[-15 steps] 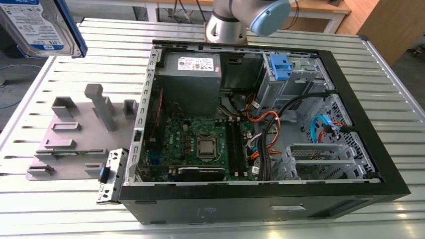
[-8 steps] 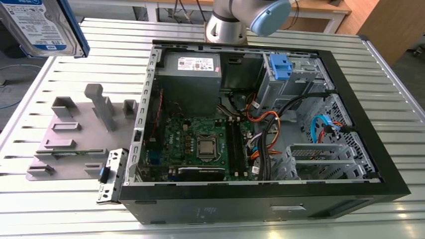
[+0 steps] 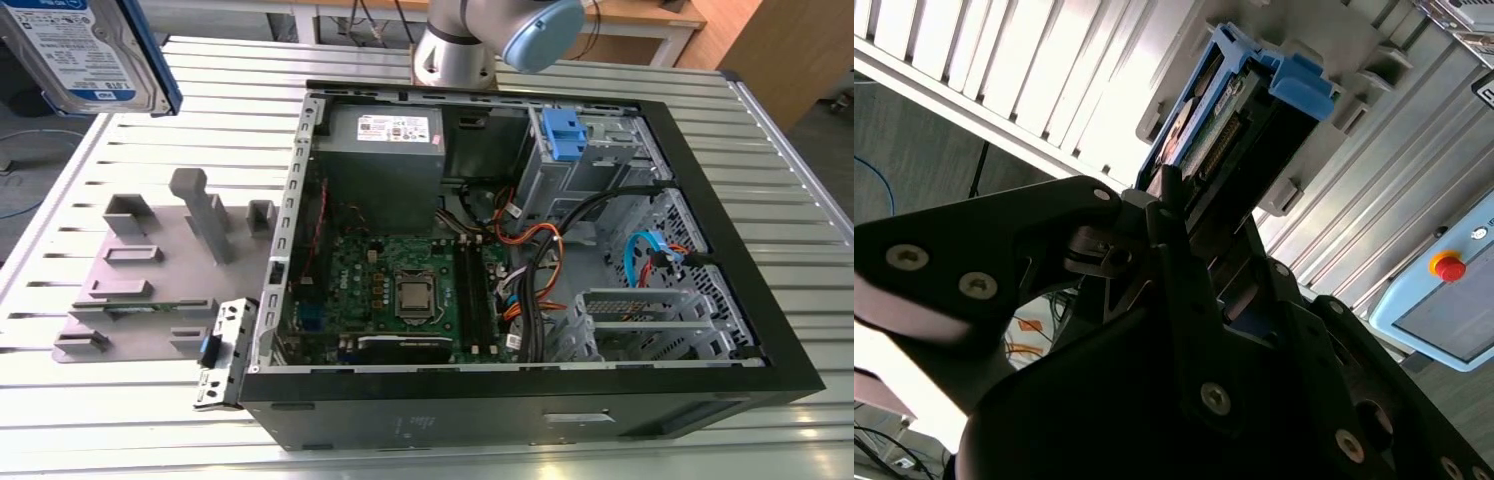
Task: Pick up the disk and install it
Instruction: 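Pick up the disk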
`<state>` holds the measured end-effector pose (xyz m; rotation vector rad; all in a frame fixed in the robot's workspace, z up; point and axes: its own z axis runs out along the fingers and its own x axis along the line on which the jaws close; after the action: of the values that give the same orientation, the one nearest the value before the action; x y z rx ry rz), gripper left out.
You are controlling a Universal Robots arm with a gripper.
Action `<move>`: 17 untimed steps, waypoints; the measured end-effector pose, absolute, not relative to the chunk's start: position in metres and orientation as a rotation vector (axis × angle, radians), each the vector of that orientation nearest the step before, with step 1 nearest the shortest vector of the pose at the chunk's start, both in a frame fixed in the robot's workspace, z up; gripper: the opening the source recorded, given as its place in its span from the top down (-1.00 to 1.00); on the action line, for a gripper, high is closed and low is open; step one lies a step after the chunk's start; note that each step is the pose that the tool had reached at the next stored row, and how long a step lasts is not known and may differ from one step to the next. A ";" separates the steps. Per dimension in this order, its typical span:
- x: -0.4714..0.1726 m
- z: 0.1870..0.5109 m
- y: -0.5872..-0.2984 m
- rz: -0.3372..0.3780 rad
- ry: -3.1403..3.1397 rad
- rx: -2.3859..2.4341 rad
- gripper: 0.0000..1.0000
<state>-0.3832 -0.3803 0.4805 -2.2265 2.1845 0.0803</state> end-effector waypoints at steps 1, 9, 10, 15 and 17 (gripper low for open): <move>-0.383 0.481 -0.380 0.080 2.185 -2.227 0.30; -0.383 0.491 -0.380 0.080 2.185 -2.227 0.30; -0.383 0.491 -0.380 0.080 2.185 -2.227 0.30; -0.383 0.491 -0.380 0.080 2.184 -2.227 0.30; -0.383 0.491 -0.380 0.080 2.184 -2.226 0.30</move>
<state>-0.3828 -0.3803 0.4912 -2.2264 2.1845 0.0803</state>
